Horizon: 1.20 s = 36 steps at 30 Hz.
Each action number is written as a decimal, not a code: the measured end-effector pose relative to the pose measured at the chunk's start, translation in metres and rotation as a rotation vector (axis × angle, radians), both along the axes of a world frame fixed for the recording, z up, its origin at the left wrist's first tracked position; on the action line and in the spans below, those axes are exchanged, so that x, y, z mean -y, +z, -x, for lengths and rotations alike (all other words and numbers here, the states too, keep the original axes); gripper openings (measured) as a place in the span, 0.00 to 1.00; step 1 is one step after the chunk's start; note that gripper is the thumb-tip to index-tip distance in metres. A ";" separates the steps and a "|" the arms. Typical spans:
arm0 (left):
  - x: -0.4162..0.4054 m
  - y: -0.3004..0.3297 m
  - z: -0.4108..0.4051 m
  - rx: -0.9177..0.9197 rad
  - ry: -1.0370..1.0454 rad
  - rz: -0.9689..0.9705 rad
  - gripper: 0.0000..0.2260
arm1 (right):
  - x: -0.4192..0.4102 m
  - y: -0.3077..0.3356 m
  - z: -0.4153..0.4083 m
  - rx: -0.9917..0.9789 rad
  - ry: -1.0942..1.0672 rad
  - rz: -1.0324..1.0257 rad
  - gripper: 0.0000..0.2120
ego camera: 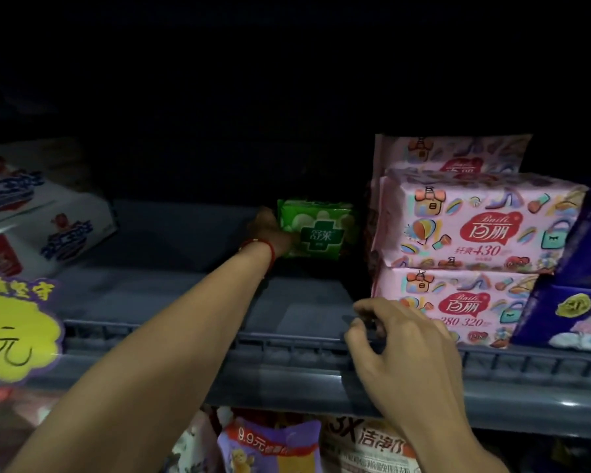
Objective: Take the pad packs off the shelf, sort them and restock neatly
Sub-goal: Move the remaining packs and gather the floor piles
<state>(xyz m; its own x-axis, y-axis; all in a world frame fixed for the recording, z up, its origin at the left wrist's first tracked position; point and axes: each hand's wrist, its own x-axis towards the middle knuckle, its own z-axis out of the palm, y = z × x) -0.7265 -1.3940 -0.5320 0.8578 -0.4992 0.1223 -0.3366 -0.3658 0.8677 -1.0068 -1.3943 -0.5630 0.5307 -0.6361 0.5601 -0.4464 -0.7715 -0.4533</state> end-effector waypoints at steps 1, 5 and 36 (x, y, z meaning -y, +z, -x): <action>0.000 0.002 0.000 -0.027 0.004 0.003 0.23 | 0.000 0.000 0.000 -0.005 0.001 -0.001 0.15; 0.002 0.006 0.012 -0.107 -0.097 0.018 0.15 | 0.000 0.001 0.000 -0.020 0.012 -0.006 0.16; -0.397 -0.071 0.202 -0.022 0.353 0.309 0.13 | -0.192 -0.020 -0.011 -0.357 0.871 -0.112 0.18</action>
<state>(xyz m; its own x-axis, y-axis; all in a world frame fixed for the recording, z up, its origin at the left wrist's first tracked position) -0.9286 -0.9965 -0.6032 0.9726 -0.1190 0.1996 -0.2187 -0.1778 0.9595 -0.9957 -1.2023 -0.5829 0.9722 0.0245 0.2327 0.1396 -0.8589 -0.4928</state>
